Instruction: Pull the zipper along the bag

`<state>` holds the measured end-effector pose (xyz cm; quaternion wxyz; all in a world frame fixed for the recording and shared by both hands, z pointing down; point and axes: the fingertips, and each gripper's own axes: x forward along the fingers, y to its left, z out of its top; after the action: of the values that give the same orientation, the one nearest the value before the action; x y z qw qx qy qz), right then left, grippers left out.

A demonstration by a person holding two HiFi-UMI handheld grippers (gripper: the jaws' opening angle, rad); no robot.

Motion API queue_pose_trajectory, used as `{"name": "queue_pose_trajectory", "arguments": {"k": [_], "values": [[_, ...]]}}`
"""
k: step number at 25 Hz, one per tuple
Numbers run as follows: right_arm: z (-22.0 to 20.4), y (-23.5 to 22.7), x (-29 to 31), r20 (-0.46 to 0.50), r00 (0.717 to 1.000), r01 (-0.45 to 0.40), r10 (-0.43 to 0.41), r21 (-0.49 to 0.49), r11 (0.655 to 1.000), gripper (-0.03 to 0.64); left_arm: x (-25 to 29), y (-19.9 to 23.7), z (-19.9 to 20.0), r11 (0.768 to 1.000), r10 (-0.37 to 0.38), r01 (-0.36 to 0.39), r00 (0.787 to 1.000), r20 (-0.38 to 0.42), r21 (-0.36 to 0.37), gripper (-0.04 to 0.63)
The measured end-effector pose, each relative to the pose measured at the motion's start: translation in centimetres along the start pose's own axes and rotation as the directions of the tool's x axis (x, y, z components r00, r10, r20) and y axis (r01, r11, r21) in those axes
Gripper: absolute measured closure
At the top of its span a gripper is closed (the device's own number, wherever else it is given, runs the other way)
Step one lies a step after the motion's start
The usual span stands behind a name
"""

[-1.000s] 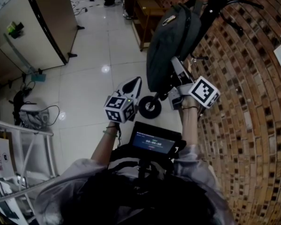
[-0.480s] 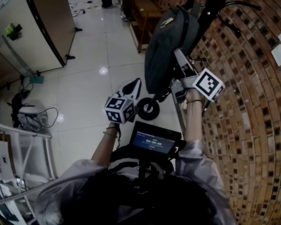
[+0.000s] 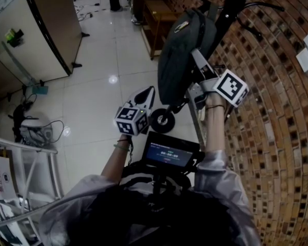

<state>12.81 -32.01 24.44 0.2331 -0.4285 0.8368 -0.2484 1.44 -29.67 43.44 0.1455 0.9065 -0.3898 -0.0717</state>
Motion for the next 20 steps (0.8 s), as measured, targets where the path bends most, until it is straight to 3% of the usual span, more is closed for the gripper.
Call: {"name": "queue_pose_trajectory", "arguments": {"k": [20], "values": [[2.8, 0.4, 1.0, 0.01, 1.0, -0.011, 0.011, 0.018, 1.0, 0.581, -0.1, 0.1, -0.2, 1.0, 0.005, -0.005, 1.0, 0.006, -0.01, 0.588]]}}
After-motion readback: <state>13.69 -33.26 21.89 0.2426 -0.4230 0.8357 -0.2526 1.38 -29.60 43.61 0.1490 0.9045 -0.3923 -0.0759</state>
